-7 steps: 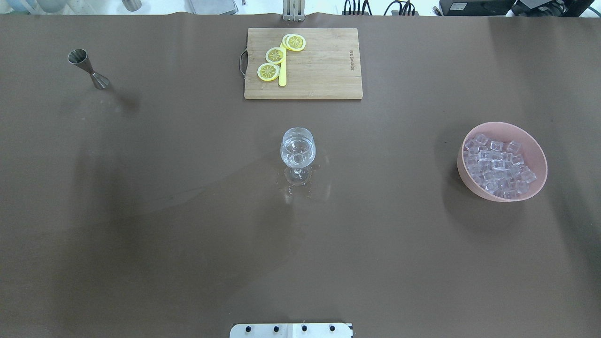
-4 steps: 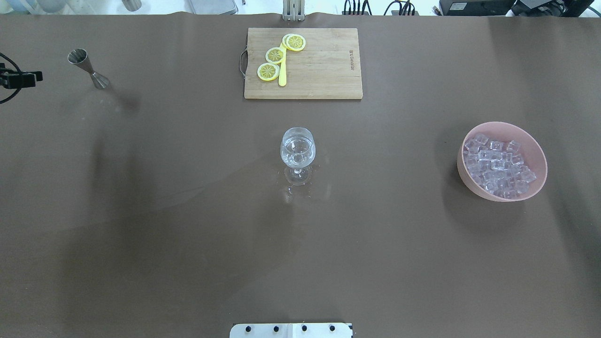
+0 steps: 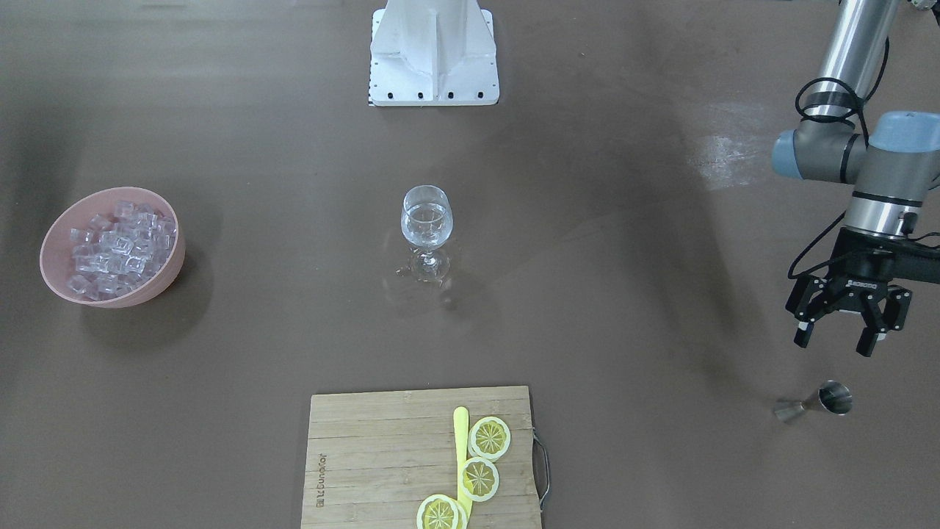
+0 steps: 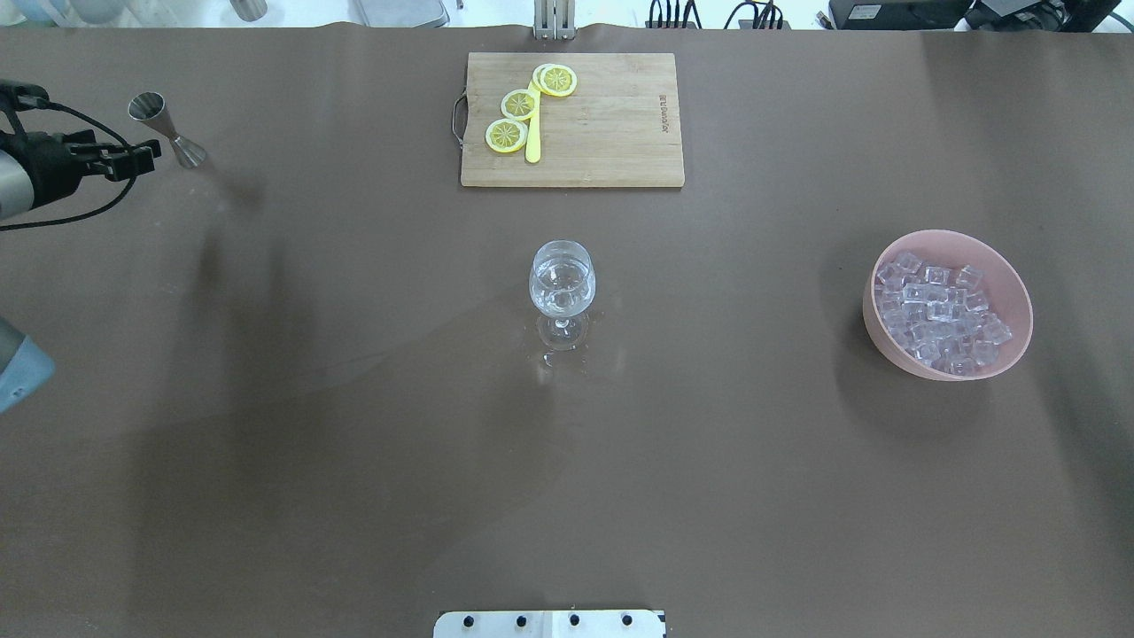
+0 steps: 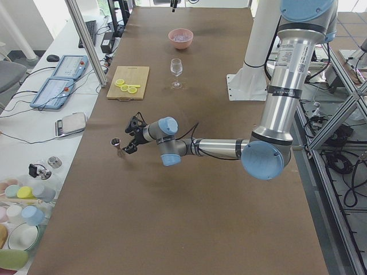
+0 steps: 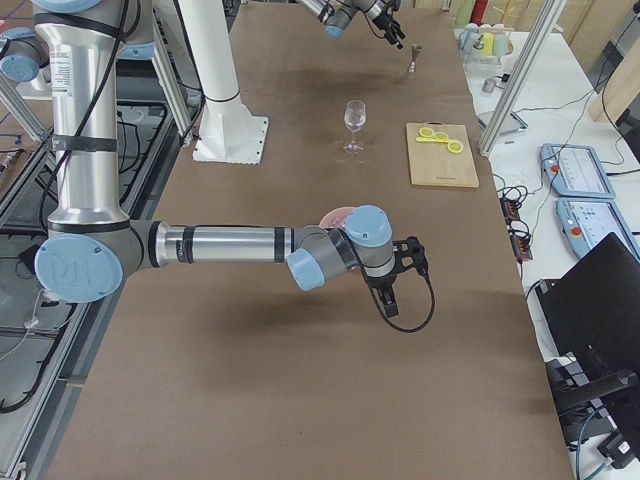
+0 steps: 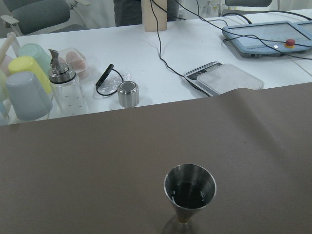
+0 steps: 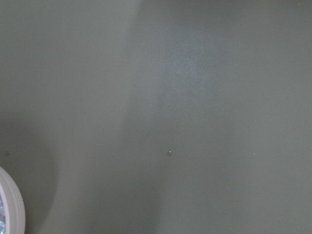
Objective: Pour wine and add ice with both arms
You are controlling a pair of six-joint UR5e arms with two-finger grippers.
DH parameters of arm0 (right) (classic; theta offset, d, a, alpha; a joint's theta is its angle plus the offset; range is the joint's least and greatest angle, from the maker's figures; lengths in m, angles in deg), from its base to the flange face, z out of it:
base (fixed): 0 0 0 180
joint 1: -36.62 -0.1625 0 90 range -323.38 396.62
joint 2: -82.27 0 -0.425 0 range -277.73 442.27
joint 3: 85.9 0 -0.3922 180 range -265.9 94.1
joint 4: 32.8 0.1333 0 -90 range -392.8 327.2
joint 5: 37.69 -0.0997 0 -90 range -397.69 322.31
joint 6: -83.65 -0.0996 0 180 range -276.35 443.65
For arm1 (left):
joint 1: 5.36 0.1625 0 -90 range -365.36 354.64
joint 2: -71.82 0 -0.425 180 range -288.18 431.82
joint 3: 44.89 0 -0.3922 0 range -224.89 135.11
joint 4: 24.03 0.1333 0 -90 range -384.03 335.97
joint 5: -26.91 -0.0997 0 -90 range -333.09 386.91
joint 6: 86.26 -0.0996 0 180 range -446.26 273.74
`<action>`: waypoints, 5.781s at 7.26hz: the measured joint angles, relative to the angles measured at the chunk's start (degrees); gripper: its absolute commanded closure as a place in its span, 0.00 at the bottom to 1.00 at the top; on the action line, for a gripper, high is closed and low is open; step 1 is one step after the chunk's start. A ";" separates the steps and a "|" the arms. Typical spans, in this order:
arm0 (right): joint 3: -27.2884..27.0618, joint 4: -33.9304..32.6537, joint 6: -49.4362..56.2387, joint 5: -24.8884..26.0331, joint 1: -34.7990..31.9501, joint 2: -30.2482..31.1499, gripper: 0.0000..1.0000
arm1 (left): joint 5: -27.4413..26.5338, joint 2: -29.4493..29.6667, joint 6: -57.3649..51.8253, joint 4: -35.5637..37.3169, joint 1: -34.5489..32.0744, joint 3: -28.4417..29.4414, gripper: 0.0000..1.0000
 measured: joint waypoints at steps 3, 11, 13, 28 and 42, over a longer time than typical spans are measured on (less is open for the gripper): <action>-0.03 0.00 -0.36 0.00 0.14 -0.37 0.00 | -5.59 -0.07 2.49 -6.75 2.28 5.28 0.02; 0.07 0.00 -0.60 0.05 0.43 -0.52 0.00 | -13.37 5.86 5.06 -6.35 3.34 12.28 0.02; 0.07 0.00 -0.60 0.05 0.43 -0.49 0.00 | -14.51 6.91 5.10 -5.02 4.46 12.61 0.02; 0.08 0.00 -0.75 0.35 0.43 -0.18 0.00 | -14.51 11.60 5.97 -2.44 3.35 19.07 0.28; 0.05 0.08 -2.13 0.40 0.43 -0.50 0.00 | -1.46 14.18 1.54 1.57 -1.18 0.24 1.00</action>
